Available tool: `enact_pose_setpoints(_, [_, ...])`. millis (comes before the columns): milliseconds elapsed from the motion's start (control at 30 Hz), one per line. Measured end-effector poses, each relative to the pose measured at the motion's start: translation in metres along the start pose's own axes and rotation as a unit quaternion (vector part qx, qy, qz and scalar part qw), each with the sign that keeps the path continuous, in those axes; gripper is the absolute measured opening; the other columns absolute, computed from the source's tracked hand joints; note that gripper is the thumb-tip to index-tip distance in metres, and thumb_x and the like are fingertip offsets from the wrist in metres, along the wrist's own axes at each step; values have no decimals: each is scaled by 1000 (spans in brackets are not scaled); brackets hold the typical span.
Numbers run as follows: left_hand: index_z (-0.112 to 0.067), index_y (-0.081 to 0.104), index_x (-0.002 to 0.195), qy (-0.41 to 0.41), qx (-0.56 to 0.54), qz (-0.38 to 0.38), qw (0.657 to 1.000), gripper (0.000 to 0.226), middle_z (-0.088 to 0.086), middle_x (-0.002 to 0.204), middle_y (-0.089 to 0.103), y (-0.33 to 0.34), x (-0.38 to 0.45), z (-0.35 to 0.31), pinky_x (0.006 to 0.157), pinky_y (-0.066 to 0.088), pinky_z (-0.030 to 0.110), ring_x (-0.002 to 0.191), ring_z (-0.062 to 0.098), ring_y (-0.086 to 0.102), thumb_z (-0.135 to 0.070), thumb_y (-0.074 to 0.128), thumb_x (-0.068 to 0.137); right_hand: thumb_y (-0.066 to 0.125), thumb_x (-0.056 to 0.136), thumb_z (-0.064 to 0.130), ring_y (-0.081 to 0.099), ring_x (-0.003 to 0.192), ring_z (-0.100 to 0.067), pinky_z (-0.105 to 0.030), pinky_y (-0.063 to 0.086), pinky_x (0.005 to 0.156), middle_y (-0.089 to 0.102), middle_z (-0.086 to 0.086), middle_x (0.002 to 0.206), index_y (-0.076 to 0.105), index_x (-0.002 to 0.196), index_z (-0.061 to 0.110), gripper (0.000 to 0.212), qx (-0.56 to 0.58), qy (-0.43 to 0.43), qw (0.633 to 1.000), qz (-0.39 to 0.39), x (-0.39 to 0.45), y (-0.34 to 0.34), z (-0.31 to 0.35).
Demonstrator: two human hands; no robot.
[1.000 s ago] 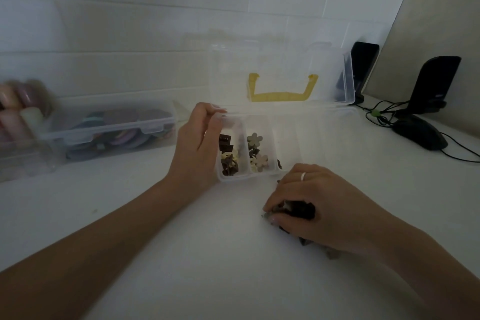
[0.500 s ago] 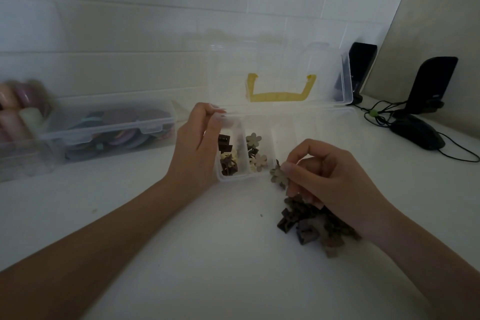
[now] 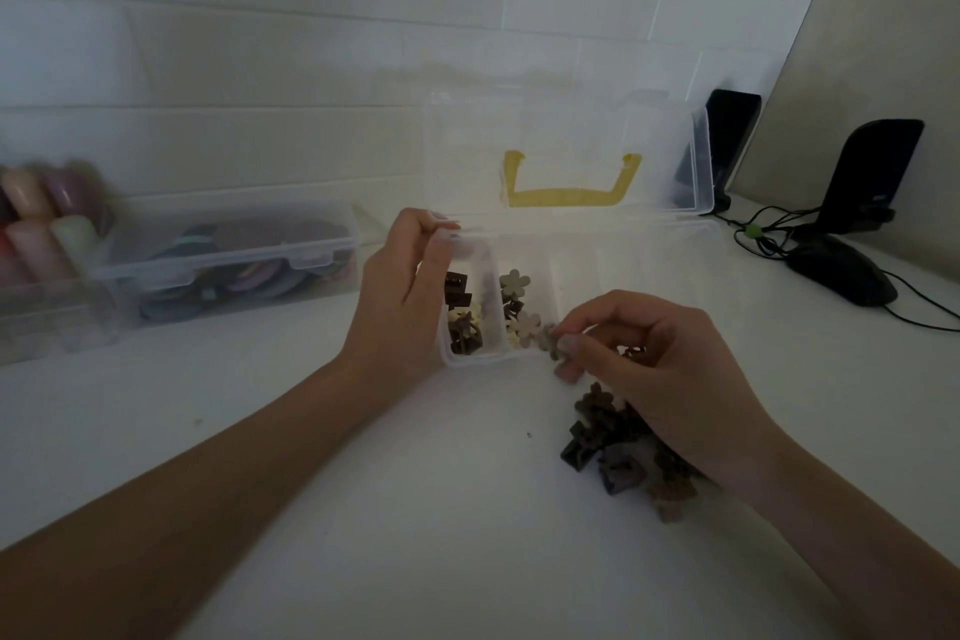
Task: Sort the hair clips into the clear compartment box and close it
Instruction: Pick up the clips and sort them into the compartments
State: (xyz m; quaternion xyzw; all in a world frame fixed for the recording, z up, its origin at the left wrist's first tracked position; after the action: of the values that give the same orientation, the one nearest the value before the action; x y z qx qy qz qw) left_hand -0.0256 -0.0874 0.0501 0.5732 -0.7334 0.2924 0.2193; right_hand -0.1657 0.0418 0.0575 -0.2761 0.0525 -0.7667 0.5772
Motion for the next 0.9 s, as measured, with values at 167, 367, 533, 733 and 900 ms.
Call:
enact_pose_setpoints(167, [4,51,101,-7,1,1,1000,18,-8,86,57,1,-1,-2,63,43,4,74,-10,56,-7,37,100,60,87,25,54,77,3,-10,39,62,61,34,96,64,100,34,16,-140,-59,988,-18,2,3,4])
enact_pose_setpoints(367, [0,51,101,-15,-5,2,1000,17,-12,86,56,2,-1,1,63,43,7,74,-8,56,-9,37,100,58,89,28,39,103,8,0,27,83,52,30,109,55,118,38,30,-258,-106,960,26,14,20,0])
enact_pose_setpoints(533, [-7,51,97,-5,6,-2,1000,15,-13,90,57,1,0,2,71,40,4,80,-10,55,-13,37,99,56,91,23,44,97,9,-3,32,81,54,29,101,62,106,33,19,-249,-128,960,-13,12,7,1])
enact_pose_setpoints(733, [-5,51,97,-4,-4,-2,1000,18,-10,88,57,1,0,2,67,43,6,77,-7,55,-16,37,98,49,87,39,49,106,-4,-21,39,92,62,16,110,68,106,29,29,-319,-153,935,31,8,14,4])
enact_pose_setpoints(900, [-1,51,99,-16,-4,-3,1000,16,-11,87,57,0,-1,0,64,43,5,74,-10,55,-8,37,100,57,81,37,53,92,1,-8,34,81,63,23,85,66,102,42,22,-299,-108,934,163,-5,3,14])
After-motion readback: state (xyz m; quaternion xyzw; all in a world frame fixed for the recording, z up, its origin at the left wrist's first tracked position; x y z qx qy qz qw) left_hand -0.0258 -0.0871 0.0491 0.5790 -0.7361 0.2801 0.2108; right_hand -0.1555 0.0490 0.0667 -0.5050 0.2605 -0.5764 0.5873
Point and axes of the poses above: each hand's wrist, its own x-axis towards the middle knuckle, its own y-axis out of the palm, z = x × y, the point moved 6 cm from there along x, towards the middle knuckle
